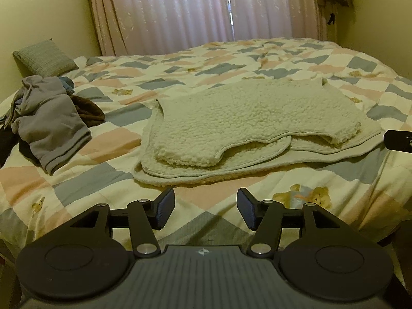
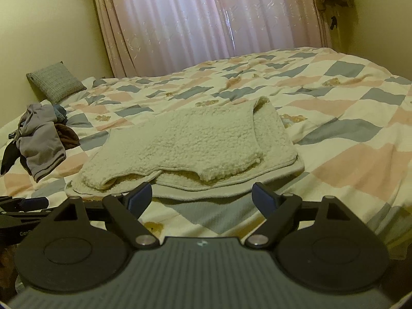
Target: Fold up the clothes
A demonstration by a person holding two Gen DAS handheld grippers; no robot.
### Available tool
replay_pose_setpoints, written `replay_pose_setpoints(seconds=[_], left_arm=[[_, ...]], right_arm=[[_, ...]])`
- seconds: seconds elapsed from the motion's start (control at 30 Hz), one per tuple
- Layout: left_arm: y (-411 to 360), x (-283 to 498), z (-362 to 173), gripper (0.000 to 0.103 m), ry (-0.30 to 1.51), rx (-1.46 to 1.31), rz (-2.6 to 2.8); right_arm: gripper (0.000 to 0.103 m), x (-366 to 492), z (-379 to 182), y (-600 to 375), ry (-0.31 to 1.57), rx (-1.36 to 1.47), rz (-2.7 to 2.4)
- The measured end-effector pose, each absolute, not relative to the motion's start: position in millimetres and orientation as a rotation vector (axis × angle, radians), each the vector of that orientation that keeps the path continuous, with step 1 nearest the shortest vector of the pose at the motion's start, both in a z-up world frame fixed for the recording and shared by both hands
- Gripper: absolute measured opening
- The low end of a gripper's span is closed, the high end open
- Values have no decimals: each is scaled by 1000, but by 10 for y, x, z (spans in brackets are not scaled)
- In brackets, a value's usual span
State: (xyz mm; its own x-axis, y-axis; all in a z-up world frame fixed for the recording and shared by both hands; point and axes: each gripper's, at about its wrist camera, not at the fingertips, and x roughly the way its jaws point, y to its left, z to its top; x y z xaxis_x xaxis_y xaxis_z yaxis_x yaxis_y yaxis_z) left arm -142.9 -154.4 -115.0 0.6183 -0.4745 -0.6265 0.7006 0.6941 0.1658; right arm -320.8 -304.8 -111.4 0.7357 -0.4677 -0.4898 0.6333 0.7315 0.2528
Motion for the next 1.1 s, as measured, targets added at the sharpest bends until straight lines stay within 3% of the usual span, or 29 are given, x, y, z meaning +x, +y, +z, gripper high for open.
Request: replay_pose_setpoints(seconds=[0.33, 0.4, 0.57, 0.8, 1.1], left_arm=[[-1575, -1295, -1285, 60, 623, 399, -724], [-1640, -1254, -1324, 59, 631, 403, -737], [-1921, -1121, -1365, 58, 623, 419, -791], [-2482, -858, -1366, 59, 585, 452, -841], [-2825, -492, -1450, 59, 550, 448, -856]], right_arm=[[82, -3260, -1337, -3313, 426, 536, -640], [78, -3290, -1387, -3451, 407, 583, -642], [51, -3399, -1582, -3950, 313, 814, -652], [46, -3482, -2031, -4415, 256, 1145, -697], [46, -3371, -2173, -4661, 80, 1205, -736]])
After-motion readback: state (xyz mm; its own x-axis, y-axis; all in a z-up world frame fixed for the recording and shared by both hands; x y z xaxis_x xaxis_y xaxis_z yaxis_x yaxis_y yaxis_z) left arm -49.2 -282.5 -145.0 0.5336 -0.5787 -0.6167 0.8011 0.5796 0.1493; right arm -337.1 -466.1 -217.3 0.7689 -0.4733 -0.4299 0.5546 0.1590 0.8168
